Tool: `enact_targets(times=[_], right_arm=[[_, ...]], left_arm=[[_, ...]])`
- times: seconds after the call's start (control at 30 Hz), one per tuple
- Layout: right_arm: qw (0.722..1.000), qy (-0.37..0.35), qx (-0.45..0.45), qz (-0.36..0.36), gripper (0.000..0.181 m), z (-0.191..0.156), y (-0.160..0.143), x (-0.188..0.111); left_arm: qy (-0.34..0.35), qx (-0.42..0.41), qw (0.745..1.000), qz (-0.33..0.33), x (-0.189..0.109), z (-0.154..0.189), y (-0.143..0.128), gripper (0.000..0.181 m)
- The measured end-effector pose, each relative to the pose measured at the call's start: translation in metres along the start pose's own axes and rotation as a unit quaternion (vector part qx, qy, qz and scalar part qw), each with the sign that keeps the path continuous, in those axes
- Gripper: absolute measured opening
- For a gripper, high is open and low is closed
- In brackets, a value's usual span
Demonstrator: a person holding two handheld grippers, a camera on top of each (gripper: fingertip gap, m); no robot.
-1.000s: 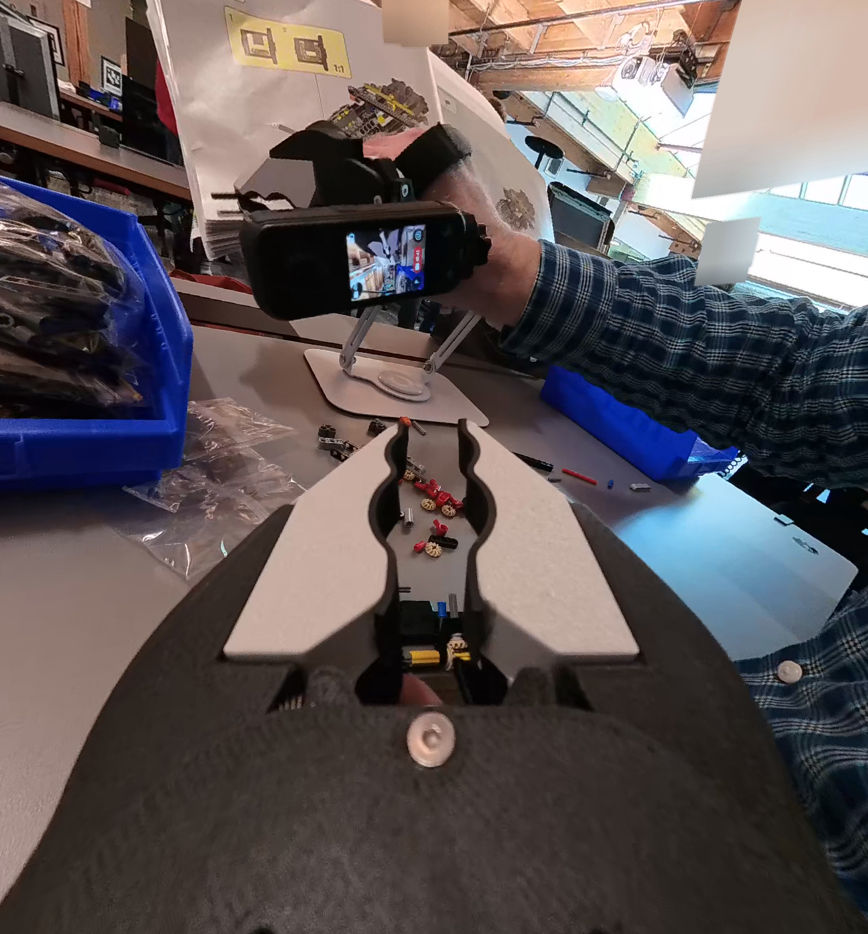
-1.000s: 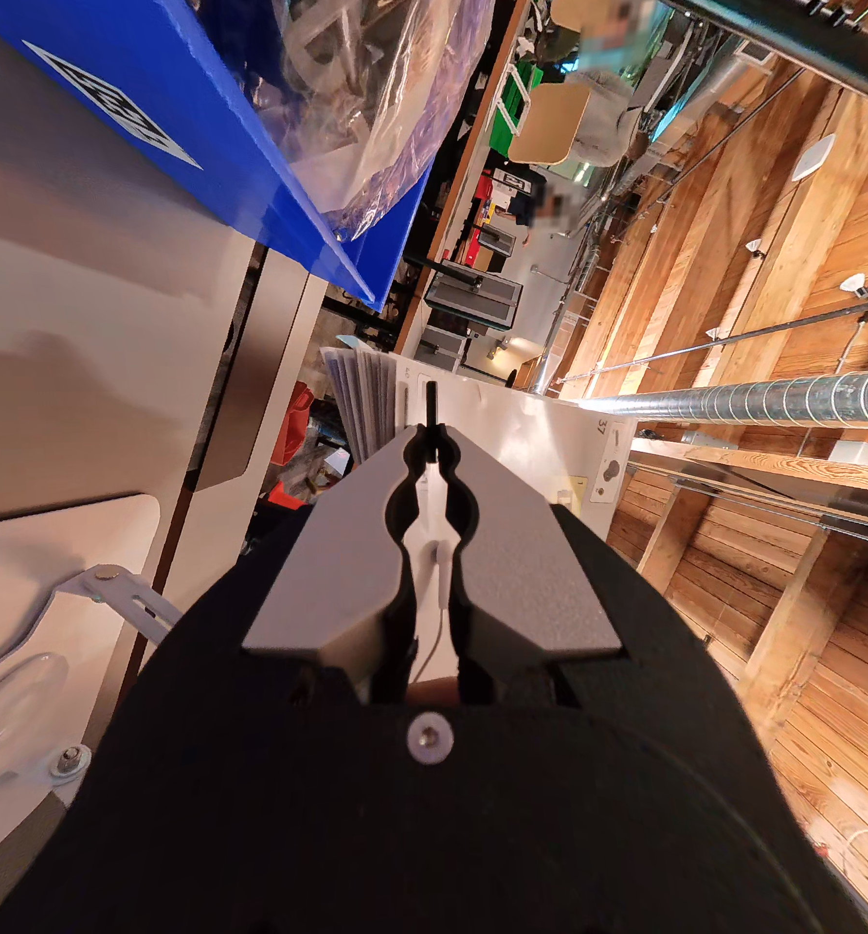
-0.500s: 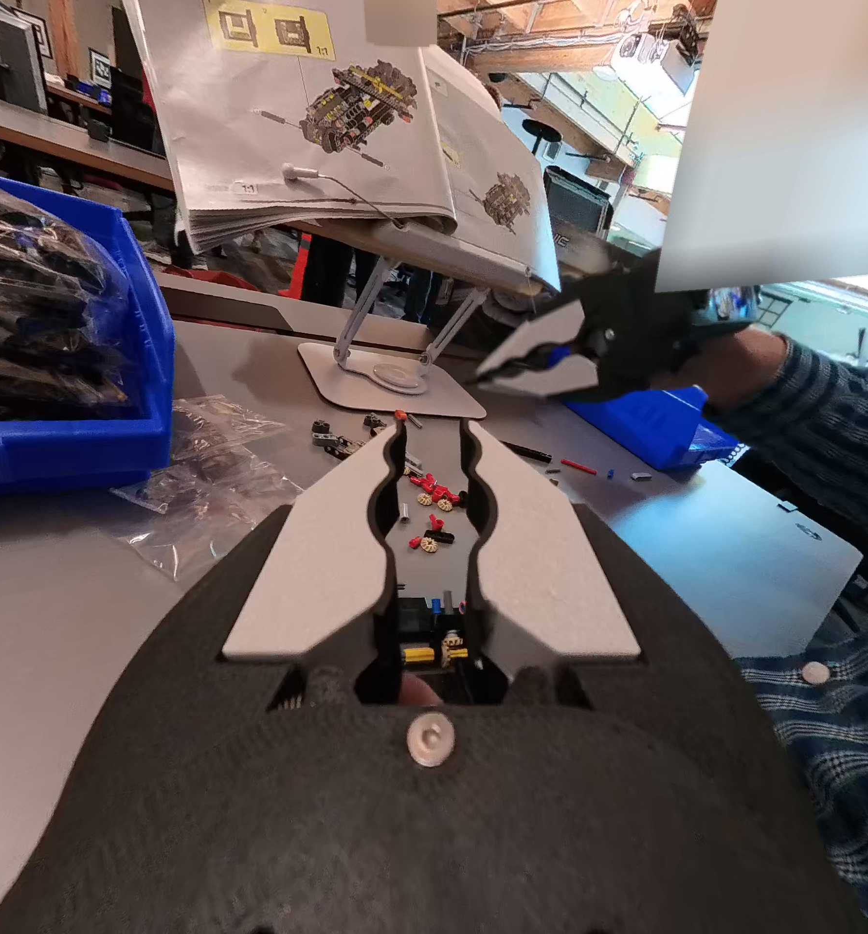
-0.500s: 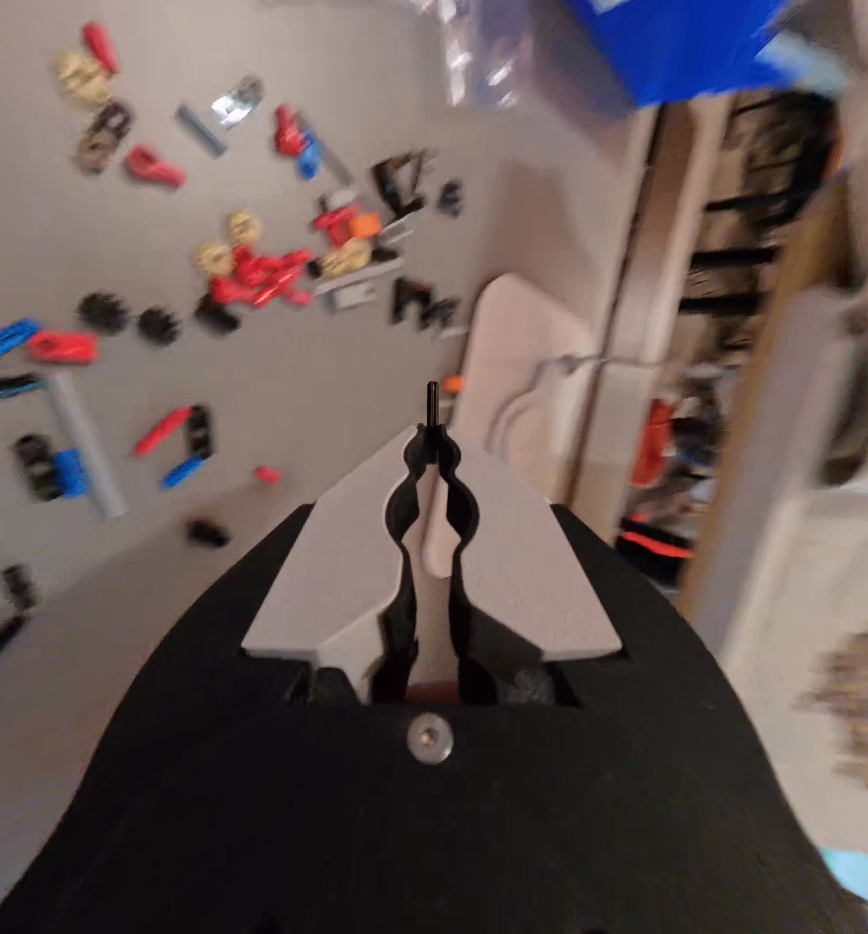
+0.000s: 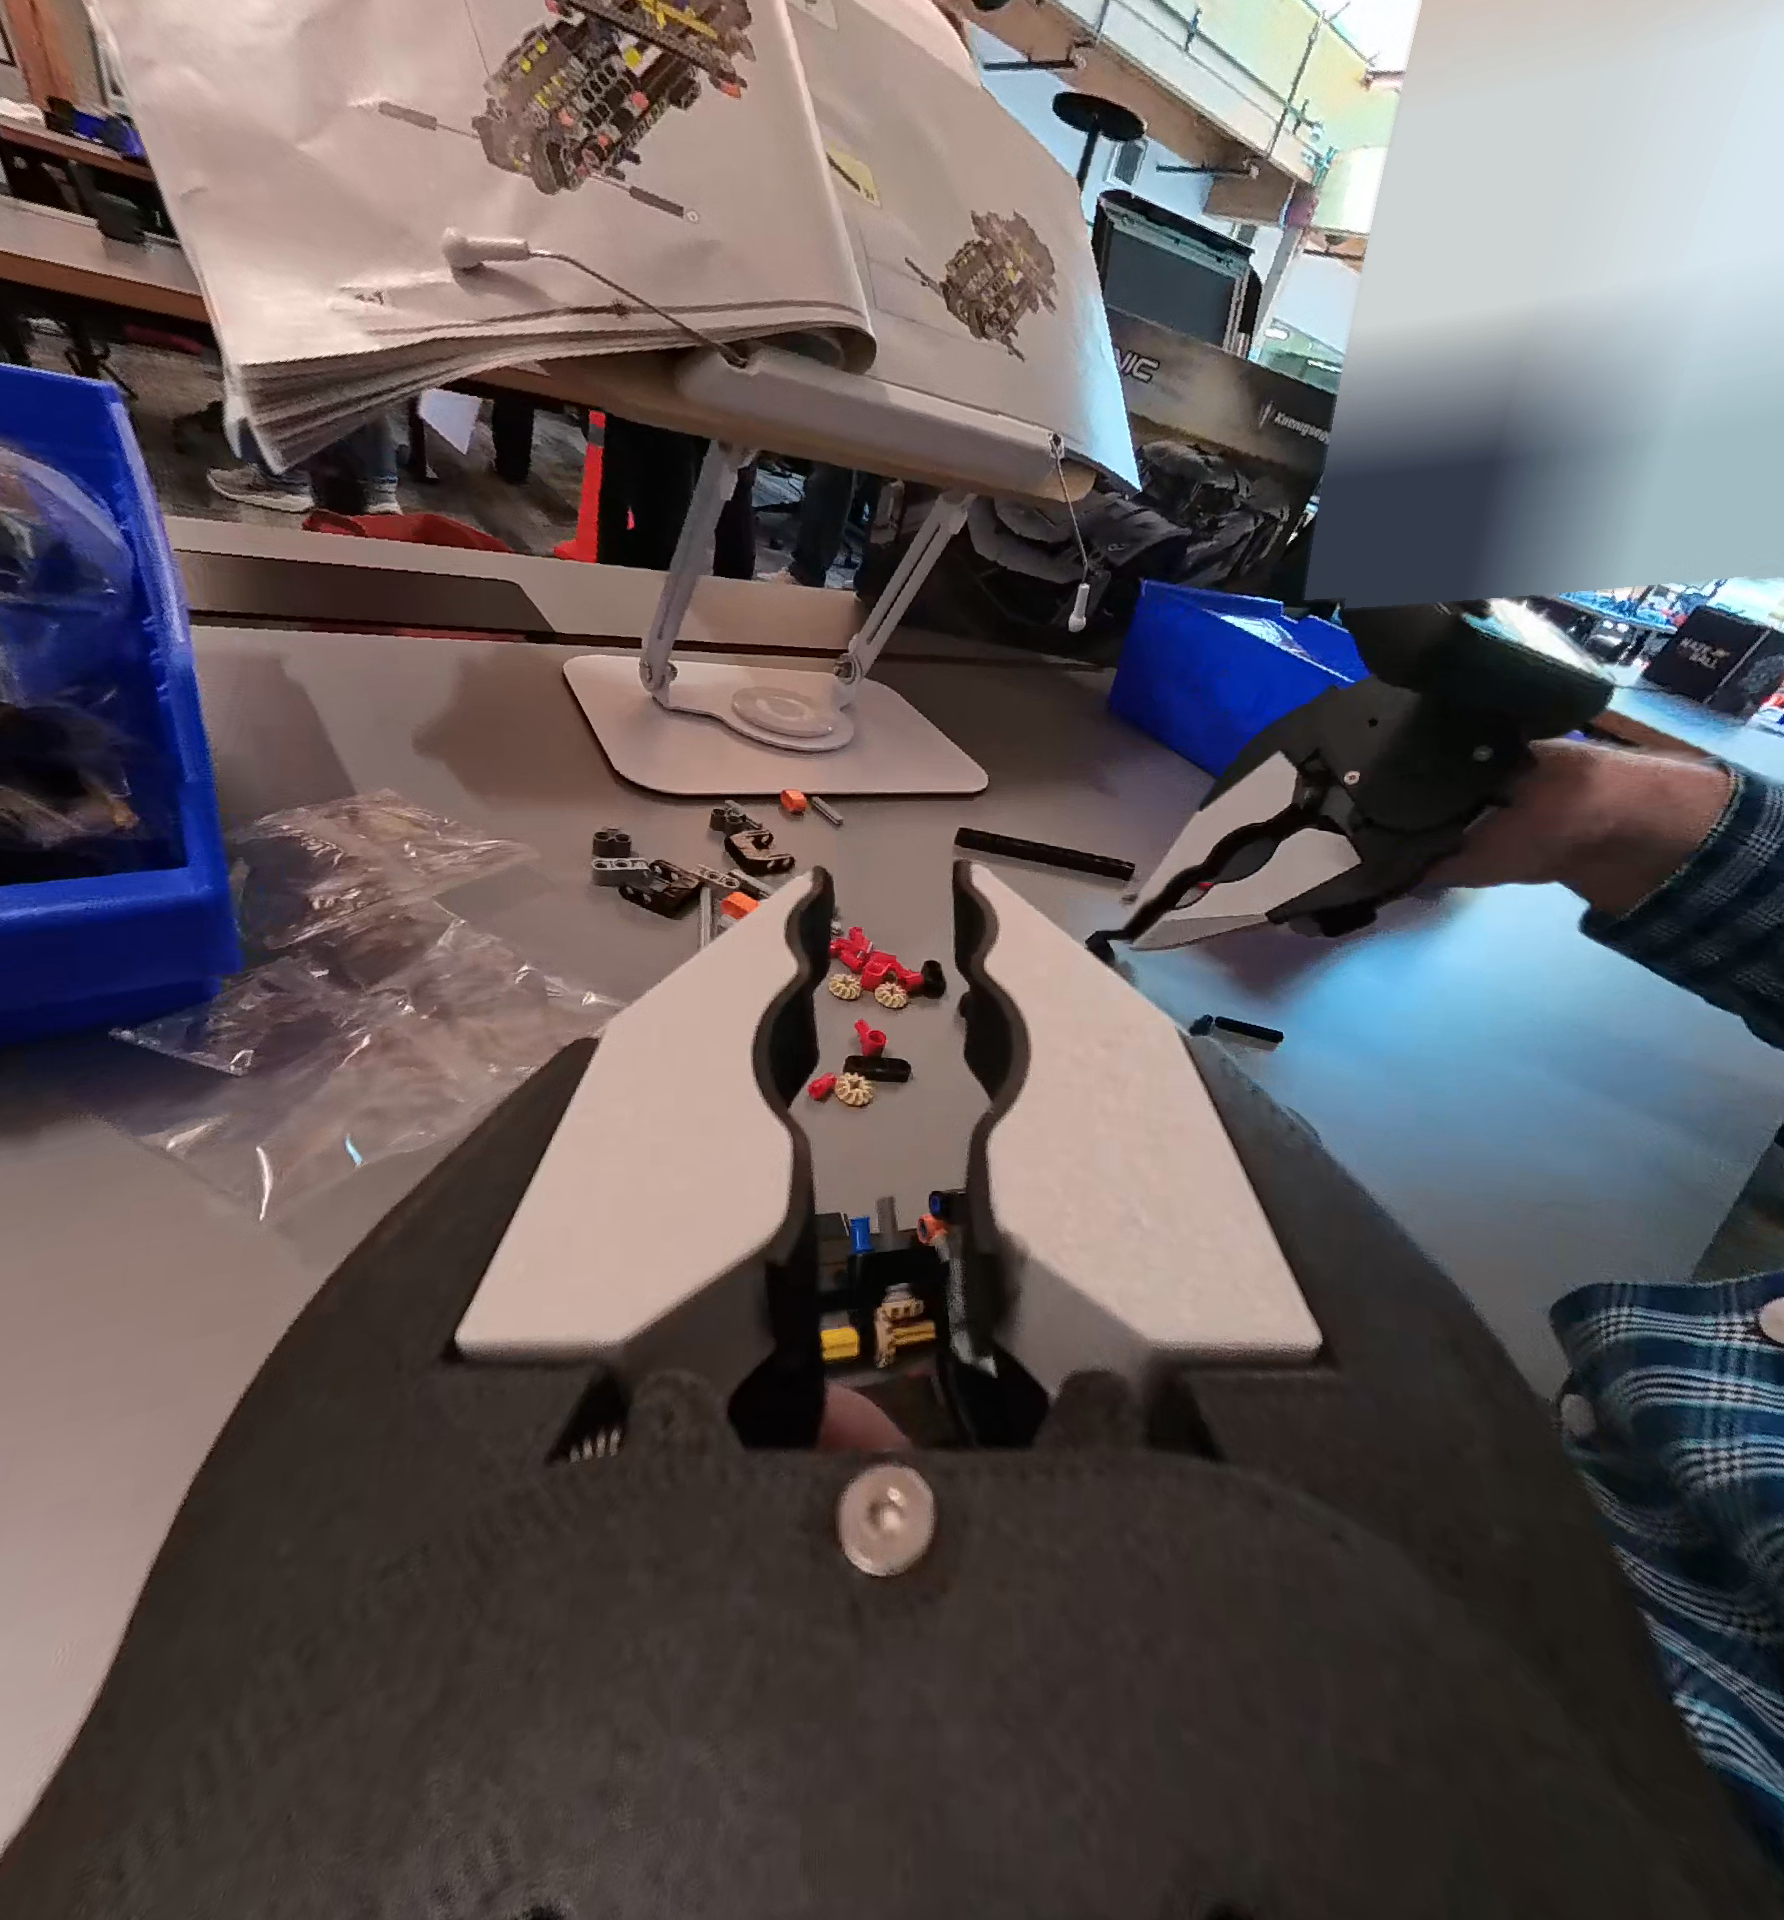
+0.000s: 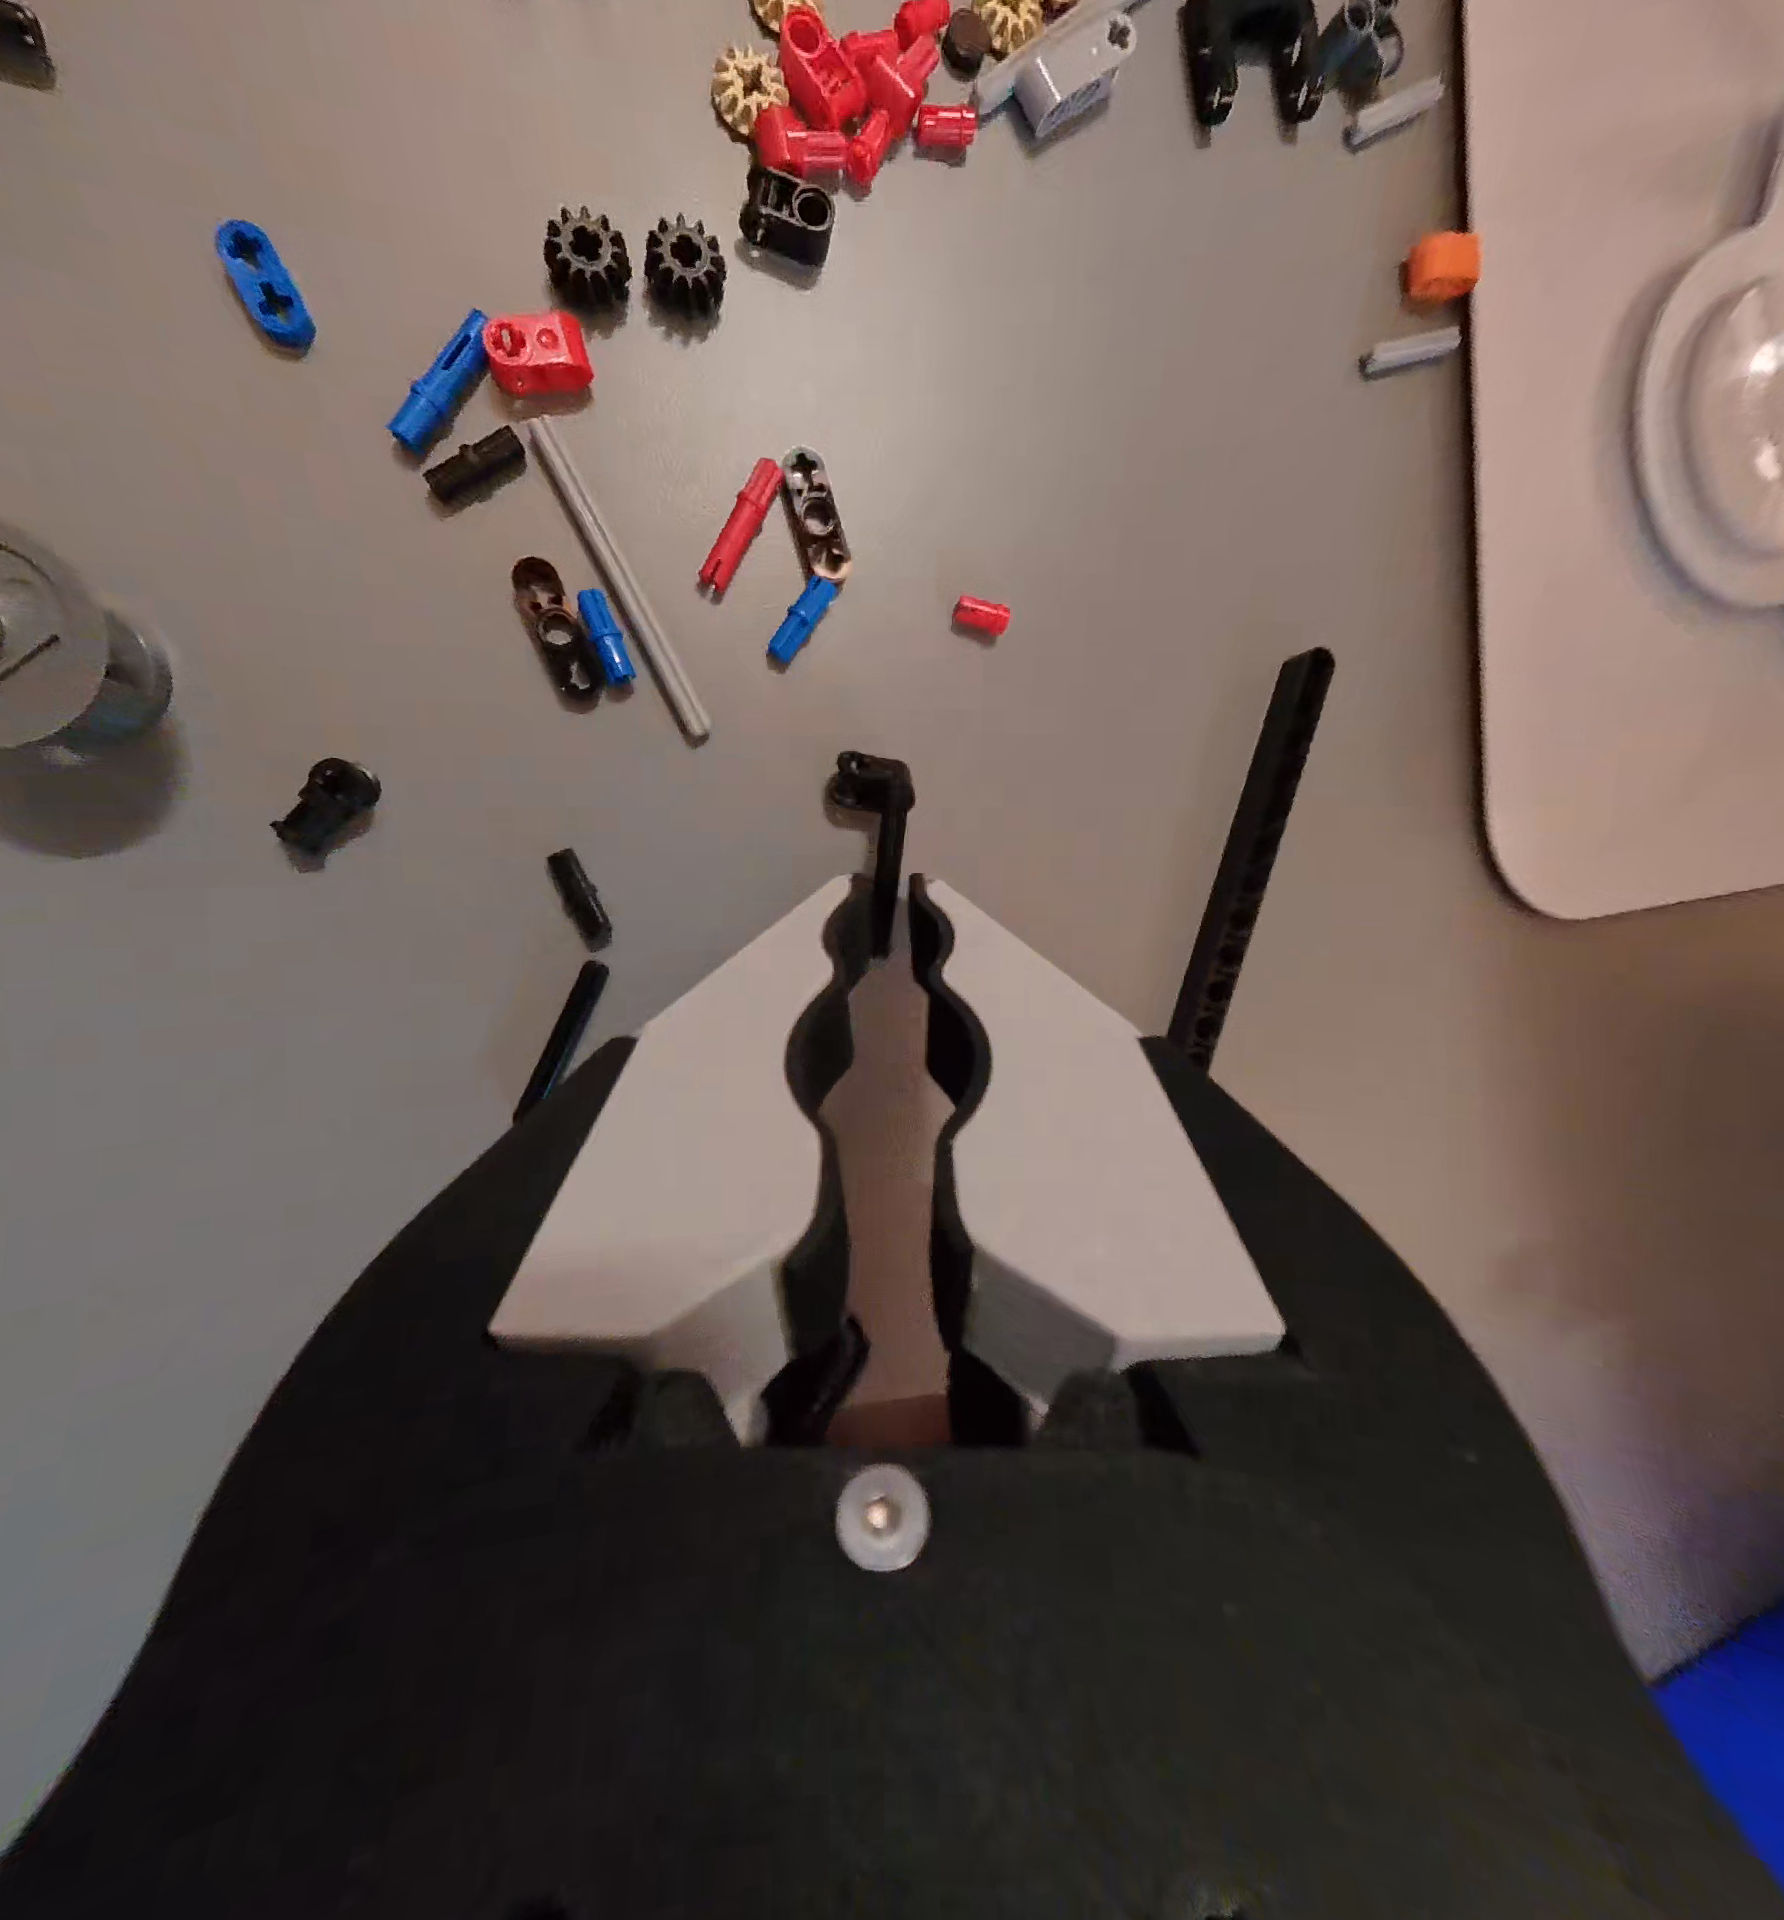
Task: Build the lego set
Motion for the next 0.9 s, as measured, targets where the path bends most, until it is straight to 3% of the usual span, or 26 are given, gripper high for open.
enact_targets(times=[0.4,0.57,0.7,0.9], right_arm=[[0.998,0.004,0.031,0.052,0.012,0.003,0.007,-0.01],[0.996,0.019,0.004,0.082,0.009,-0.004,0.03,-0.017],[0.994,0.009,0.008,0.105,0.009,0.015,0.054,-0.016],[0.989,0.034,0.083,0.119,0.01,0.055,0.094,0.019]], left_arm=[[-0.003,0.013,1.0,-0.007,0.004,0.005,-0.002,0.022],[-0.004,0.017,1.0,-0.008,0.004,0.006,-0.002,0.022],[-0.005,0.018,1.0,-0.008,0.004,0.007,-0.003,0.022],[-0.002,0.019,1.0,-0.006,0.002,0.006,-0.002,0.021]])
Point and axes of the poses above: each gripper's, where its closed fingertips meet, x out along the fingers, y out of its top, z = x × y across the jaws, the point moved 1 cm from there along -x, back along the fingers, and after that the axes turned 4 degrees about y, right-handed, at the moved point
